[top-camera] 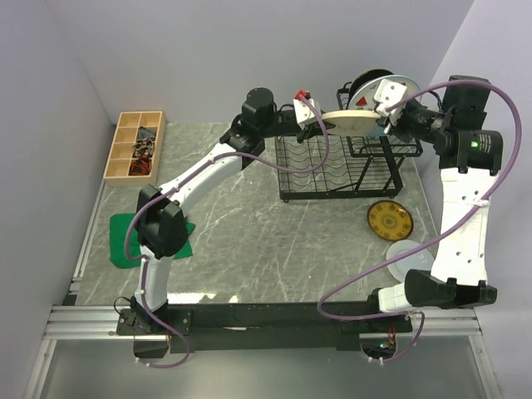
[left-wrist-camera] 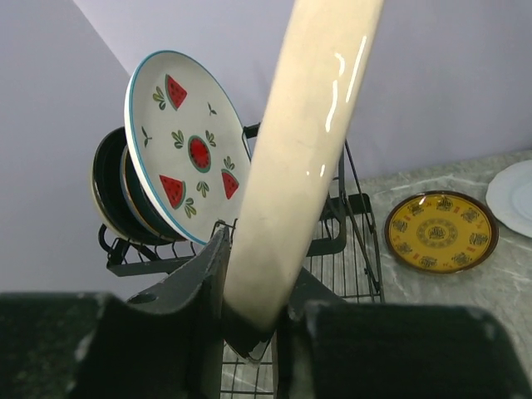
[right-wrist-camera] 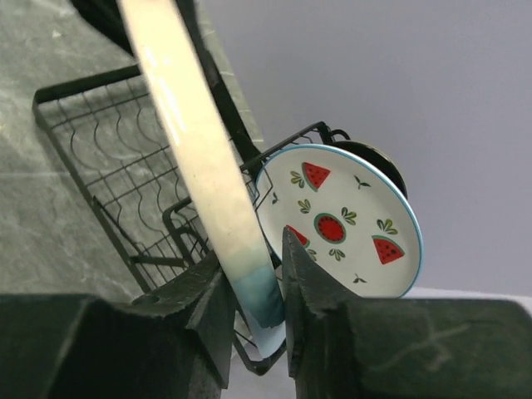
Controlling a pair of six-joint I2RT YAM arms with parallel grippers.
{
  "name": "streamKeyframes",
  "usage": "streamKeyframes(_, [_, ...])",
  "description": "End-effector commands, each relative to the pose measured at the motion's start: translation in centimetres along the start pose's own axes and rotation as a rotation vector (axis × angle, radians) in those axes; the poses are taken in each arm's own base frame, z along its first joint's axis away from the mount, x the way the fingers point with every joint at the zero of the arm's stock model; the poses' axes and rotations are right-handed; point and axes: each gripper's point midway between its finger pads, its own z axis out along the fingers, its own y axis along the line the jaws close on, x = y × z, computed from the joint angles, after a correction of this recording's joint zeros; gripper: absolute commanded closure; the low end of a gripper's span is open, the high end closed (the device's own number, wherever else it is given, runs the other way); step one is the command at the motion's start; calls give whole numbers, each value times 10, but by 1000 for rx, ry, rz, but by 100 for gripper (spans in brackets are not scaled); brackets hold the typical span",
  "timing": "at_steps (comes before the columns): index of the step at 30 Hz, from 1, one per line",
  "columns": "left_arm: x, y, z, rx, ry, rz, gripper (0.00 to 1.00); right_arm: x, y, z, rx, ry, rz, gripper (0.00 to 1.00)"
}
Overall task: Load the plates into the dish rack
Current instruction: Pass the plate from the right arm to the left, then pass the plate from the left arm to the right
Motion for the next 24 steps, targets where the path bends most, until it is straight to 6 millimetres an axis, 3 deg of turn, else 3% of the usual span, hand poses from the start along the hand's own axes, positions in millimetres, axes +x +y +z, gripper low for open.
streamKeyframes(1, [-82,35,-15,-192,-163,13,99,-49,-55,-23,256,-135,14,69])
streamKeyframes(4, [-88,41,-17,-216,-192,-14,99,-47,-60,-22,281,-141,71,62])
streamKeyframes(7, [-93,47,-15,-224,-235,-32,99,-51,-66,-24,311,-166,112,43])
streamKeyframes(10, [-97,48,-13,-218,-262,-48,99,-56,-71,-27,332,-191,139,33])
streamKeyframes(15, [-100,48,-12,-213,-288,-57,99,-59,-74,-29,346,-216,172,27])
streamKeyframes(16, [-99,48,-11,-213,-289,-58,99,-61,-74,-31,351,-226,186,13])
streamKeyframes(24, [-103,55,-1,-198,-321,-31,99,-66,-80,-40,388,-300,228,9])
